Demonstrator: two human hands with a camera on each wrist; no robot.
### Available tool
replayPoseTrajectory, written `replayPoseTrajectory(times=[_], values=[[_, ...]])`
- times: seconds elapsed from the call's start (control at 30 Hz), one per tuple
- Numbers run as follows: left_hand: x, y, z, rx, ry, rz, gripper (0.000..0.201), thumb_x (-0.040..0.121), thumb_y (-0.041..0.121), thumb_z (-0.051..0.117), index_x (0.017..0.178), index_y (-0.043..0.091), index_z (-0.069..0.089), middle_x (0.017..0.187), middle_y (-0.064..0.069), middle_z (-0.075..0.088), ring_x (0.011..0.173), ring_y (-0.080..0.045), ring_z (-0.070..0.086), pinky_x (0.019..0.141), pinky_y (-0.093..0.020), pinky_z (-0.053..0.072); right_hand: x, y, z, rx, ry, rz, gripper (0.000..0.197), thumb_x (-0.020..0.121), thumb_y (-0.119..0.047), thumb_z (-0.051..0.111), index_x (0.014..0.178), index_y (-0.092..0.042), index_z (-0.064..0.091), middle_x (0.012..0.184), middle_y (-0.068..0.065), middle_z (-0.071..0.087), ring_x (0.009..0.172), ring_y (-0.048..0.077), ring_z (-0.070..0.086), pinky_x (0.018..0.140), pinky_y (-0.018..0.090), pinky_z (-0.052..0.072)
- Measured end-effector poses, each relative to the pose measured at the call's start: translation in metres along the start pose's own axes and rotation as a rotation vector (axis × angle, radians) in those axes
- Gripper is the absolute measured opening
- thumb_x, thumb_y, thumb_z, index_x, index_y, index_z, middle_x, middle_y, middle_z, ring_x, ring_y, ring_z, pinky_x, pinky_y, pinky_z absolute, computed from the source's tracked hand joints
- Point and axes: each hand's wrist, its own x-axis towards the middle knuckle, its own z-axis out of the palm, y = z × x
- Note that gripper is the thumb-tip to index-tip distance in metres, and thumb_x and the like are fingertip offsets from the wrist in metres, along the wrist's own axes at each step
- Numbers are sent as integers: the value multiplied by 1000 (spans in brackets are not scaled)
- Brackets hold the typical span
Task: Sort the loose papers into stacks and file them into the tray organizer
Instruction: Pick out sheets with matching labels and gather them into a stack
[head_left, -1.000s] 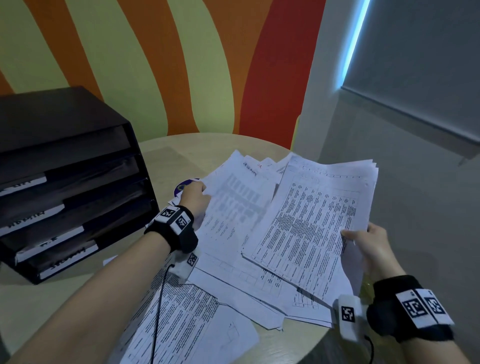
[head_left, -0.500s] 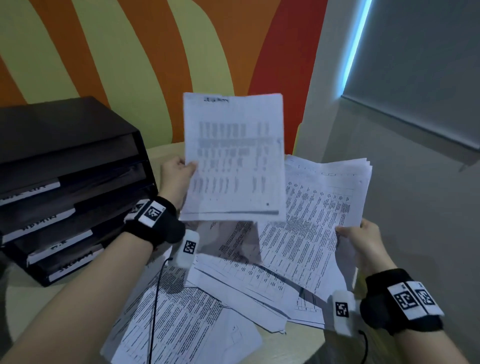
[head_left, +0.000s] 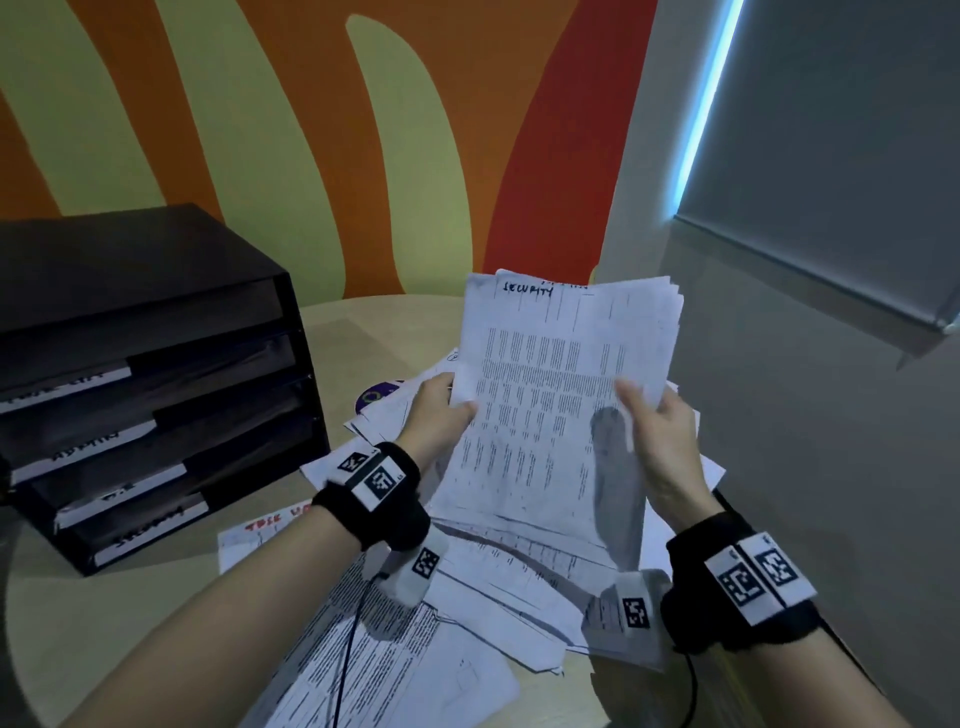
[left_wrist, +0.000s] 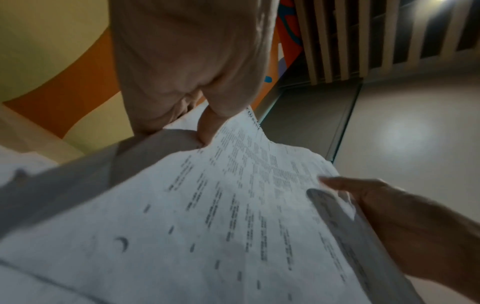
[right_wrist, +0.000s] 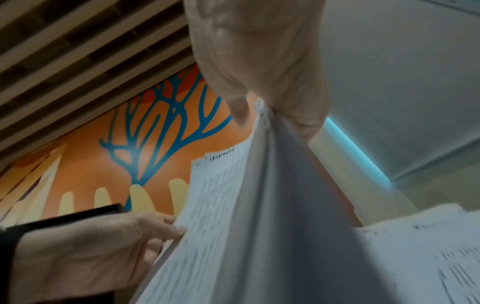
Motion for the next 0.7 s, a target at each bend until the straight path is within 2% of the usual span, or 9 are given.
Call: replayPoseTrajectory(times=[0.1, 0.17, 0.23, 0.3, 0.37, 0.47, 0.57, 0.63, 0.7], values=[[-4, 15, -7, -28, 80, 109, 25, 92, 14, 55, 117, 12, 57, 110, -6, 68, 102, -26, 65, 91, -51, 54, 1, -12, 7, -84, -39, -158, 37, 94, 3, 48, 128, -10, 54, 116, 0, 66, 109, 14, 62, 93, 28, 50], [-5, 28, -12, -95, 110, 184, 27, 94, 20, 55, 121, 16, 55, 114, -6, 66, 105, -26, 63, 92, -47, 53, 2, -27, 11, -64, -39, -263, 39, 95, 5, 45, 131, -10, 52, 117, -2, 64, 105, 2, 61, 91, 17, 49], [-5, 37, -20, -118, 131, 250, 27, 93, 27, 59, 119, 22, 57, 115, -8, 67, 105, -24, 64, 90, -42, 54, 4, -36, 14, -41, -35, -352, 36, 95, 5, 46, 128, -8, 54, 111, -7, 64, 99, -5, 60, 86, 12, 48], [-3, 40, -30, -157, 167, 249, 34, 87, 32, 69, 118, 22, 62, 110, -4, 71, 100, -20, 68, 85, -40, 57, 5, -37, 16, -10, -58, -375, 34, 93, 2, 54, 126, -10, 55, 109, -7, 66, 99, 2, 64, 86, 18, 51], [-3, 38, -38, -257, 182, 246, 41, 84, 19, 75, 122, 9, 62, 106, 3, 71, 95, -10, 70, 82, -30, 57, 2, -34, 16, 39, -93, -328, 38, 90, 0, 62, 125, -11, 54, 108, -5, 68, 99, 9, 67, 82, 24, 55], [-7, 38, -44, -369, 102, 267, 35, 85, 5, 71, 119, 2, 61, 107, -4, 71, 96, -13, 69, 83, -29, 57, 2, -32, 15, 62, -141, -278, 45, 86, 0, 67, 126, -12, 51, 110, -4, 68, 98, 10, 68, 77, 24, 55], [-8, 42, -43, -349, 79, 302, 18, 90, 6, 65, 108, 10, 63, 100, 0, 72, 90, -8, 69, 78, -25, 56, 7, -42, 16, -27, -94, -311, 61, 80, -6, 74, 131, -18, 42, 119, -2, 62, 108, 11, 63, 90, 34, 55], [-6, 46, -42, -287, 94, 381, 17, 94, 9, 62, 110, 13, 62, 103, -1, 71, 93, -8, 67, 81, -25, 54, 10, -54, 15, -254, 35, -474, 82, 74, -16, 79, 141, -19, 32, 137, 2, 47, 127, 17, 48, 107, 47, 42], [-9, 56, -42, -203, 112, 524, 20, 96, 8, 59, 116, 12, 61, 108, -2, 69, 98, -7, 64, 86, -25, 51, 9, -74, 12, -536, 129, -699, 95, 70, -19, 80, 148, -14, 26, 149, 7, 34, 141, 24, 30, 114, 57, 23]])
